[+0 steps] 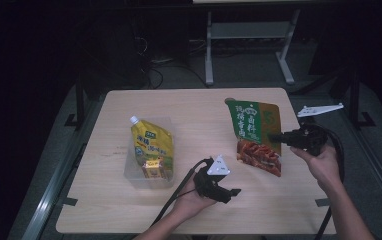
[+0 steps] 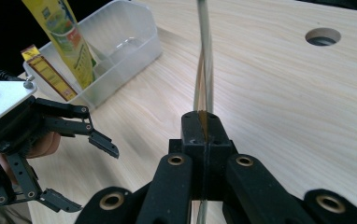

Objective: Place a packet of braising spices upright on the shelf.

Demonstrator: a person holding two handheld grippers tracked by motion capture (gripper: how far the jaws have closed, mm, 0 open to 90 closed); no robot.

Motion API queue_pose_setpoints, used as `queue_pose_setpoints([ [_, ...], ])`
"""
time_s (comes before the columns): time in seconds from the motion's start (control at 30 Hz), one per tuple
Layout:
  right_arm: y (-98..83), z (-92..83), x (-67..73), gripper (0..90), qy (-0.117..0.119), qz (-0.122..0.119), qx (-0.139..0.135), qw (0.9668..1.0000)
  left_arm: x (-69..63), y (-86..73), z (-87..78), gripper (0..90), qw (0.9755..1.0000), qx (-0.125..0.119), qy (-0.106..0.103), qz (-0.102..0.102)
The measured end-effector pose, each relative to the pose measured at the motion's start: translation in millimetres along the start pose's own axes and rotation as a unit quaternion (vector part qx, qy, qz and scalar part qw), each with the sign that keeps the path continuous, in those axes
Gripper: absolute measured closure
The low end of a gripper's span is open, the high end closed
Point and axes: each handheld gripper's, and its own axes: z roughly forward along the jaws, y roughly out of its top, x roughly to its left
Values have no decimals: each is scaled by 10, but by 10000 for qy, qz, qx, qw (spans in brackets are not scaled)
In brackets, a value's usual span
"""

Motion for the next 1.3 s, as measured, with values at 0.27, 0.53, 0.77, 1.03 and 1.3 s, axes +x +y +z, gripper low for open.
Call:
queue_pose_setpoints([
  [0.27, 127, 38, 96, 899, 12, -158, 23, 9999, -80, -28, -114, 281, 9998, -86, 28, 148],
  [0.53, 297, 104, 197, 899, 165, -362, -37, 9992, -118, -81, -165, 266, 9996, -83, 51, 254],
  [0.77, 411, 160, 256, 899, 383, -458, -139, 9981, -125, -154, -237, 257, 9997, -125, -16, 232],
  [1.03, 561, 210, 366, 899, 579, -643, -190, 9961, -136, -217, -302, 253, 9995, -221, -29, 211],
  [1.3, 735, 302, 471, 899, 725, -806, -196, 9939, -143, -242, -312, 252, 9994, -263, -33, 201],
])
